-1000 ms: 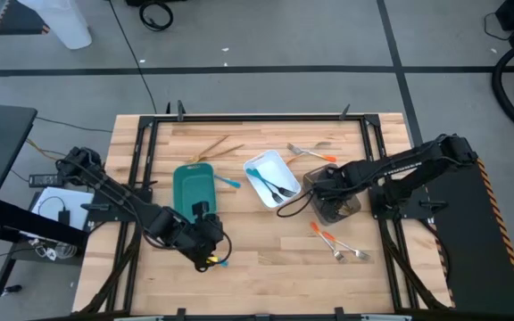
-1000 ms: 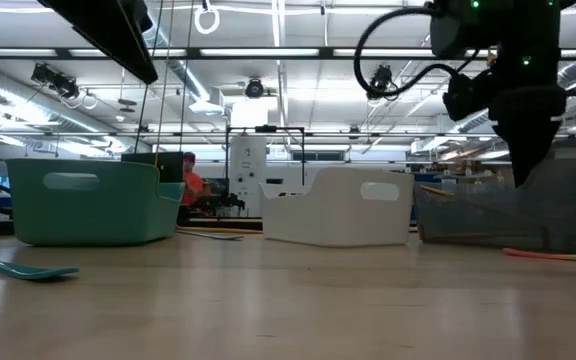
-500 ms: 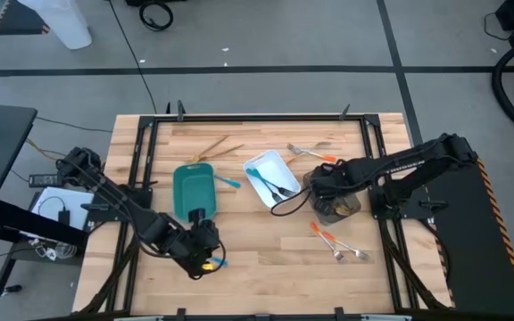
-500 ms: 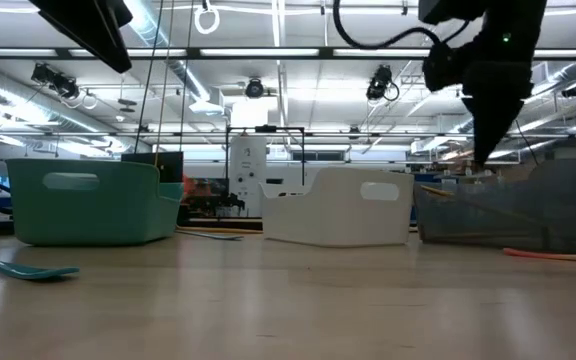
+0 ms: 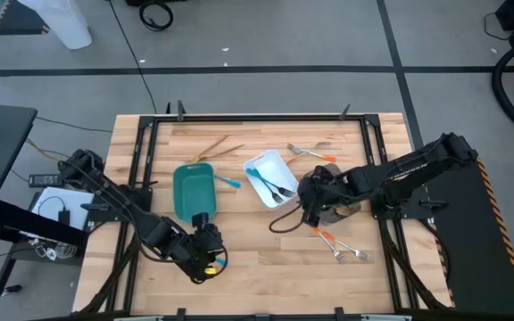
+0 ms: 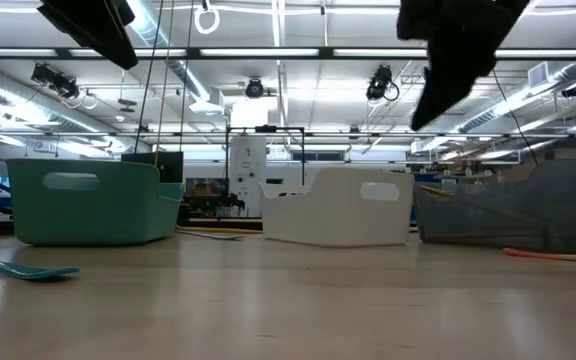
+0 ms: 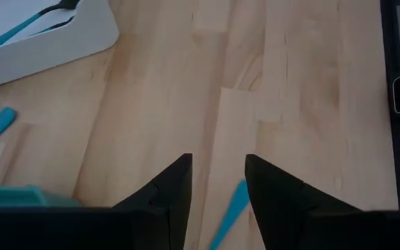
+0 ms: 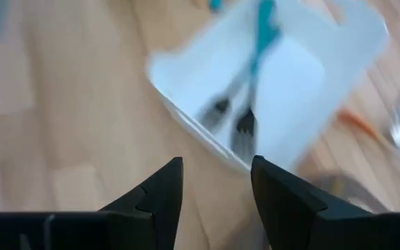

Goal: Sort silverware by color (type)
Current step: Put the blue fork into the white bin

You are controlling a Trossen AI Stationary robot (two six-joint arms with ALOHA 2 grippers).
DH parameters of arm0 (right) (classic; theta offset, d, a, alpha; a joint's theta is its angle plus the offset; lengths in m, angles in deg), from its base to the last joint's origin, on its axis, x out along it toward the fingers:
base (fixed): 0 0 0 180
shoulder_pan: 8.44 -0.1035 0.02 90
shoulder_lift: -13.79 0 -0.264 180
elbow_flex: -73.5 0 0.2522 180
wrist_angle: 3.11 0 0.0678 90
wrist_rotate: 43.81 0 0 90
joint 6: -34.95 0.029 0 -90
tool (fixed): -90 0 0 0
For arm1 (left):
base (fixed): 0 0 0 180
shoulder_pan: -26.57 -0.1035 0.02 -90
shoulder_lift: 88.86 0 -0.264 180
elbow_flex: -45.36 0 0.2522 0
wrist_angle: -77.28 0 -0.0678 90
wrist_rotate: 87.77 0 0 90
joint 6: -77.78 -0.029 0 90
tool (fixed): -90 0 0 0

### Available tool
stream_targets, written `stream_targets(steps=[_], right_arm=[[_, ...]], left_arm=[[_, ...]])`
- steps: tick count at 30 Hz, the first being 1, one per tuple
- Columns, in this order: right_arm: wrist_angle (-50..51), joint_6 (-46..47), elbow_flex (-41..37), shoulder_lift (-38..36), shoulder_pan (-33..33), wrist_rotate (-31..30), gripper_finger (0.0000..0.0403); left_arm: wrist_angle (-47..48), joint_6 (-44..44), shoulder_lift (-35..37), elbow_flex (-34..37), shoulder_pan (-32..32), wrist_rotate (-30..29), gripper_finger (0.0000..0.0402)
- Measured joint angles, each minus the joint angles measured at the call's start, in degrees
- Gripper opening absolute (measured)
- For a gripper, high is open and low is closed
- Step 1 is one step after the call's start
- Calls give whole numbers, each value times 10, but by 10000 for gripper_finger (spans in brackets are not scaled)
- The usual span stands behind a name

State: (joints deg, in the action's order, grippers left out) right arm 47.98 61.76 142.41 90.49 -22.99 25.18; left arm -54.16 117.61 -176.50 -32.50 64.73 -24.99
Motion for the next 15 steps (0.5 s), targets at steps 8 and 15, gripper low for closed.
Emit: stream_targets(steps=[8,15], right_arm=[[-135,-56,-15,0,-30,-9,175],[-254,-60,-62,0,-58,-1,175]], left_arm=[[-10,0,-47,0,8,0,142],[-16,20,-63,0,29,10,142]])
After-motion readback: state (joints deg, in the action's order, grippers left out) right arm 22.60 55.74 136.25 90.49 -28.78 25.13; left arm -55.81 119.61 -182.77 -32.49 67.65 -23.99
